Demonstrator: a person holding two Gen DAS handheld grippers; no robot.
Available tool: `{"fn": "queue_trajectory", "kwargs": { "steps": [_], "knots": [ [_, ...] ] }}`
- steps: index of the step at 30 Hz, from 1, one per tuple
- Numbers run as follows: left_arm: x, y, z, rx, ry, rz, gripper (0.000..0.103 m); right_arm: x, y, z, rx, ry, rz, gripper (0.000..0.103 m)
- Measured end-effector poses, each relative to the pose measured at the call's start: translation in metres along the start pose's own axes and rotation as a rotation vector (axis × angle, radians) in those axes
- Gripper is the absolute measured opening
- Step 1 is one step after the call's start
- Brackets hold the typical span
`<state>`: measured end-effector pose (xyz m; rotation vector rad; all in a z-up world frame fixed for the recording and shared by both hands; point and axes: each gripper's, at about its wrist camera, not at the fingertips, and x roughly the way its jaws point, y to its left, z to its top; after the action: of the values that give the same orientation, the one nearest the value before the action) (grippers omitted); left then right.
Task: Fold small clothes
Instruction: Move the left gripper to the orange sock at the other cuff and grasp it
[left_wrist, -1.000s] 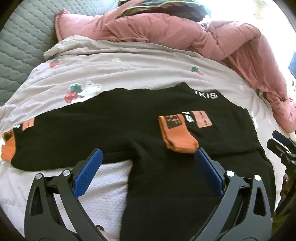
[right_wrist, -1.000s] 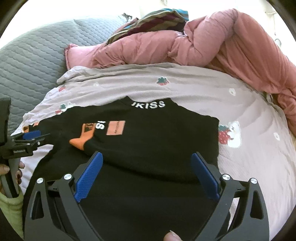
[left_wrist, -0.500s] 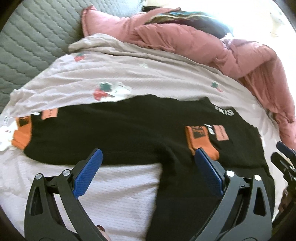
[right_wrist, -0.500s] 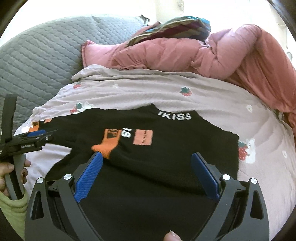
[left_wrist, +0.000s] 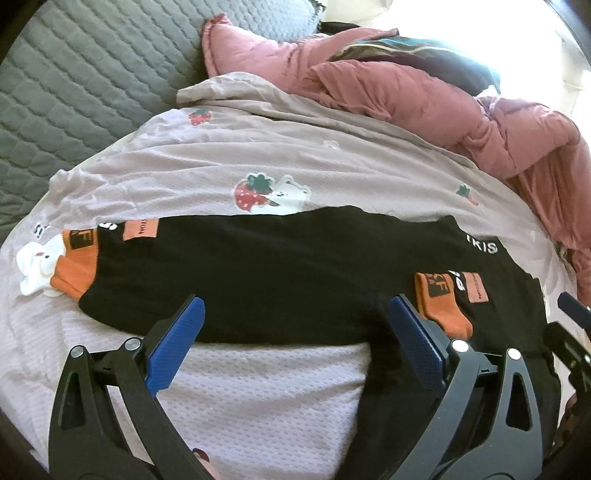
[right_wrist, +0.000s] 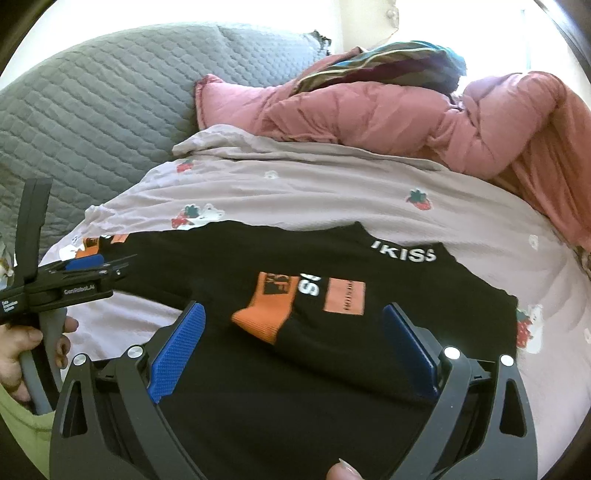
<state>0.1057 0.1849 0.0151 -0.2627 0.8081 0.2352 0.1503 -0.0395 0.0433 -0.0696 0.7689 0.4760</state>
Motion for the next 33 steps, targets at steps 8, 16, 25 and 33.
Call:
{"fn": "queue_trajectory", "kwargs": {
  "steps": [8, 16, 25, 33],
  "knots": [
    [-0.005, 0.024, 0.006, -0.076, -0.032, 0.037, 0.093, 0.017, 0.020, 0.007, -0.021, 0.010, 0.029, 0.096],
    [-0.007, 0.048, 0.010, -0.148, -0.055, 0.083, 0.093, 0.033, 0.042, 0.014, -0.053, 0.023, 0.066, 0.096],
    [-0.011, 0.075, 0.013, -0.194, -0.086, 0.197, 0.093, 0.051, 0.070, 0.022, -0.111, 0.032, 0.103, 0.096],
    [-0.005, 0.107, 0.011, -0.269, -0.084, 0.291, 0.093, 0.068, 0.086, 0.029, -0.130, 0.035, 0.134, 0.096]
  ]
}}
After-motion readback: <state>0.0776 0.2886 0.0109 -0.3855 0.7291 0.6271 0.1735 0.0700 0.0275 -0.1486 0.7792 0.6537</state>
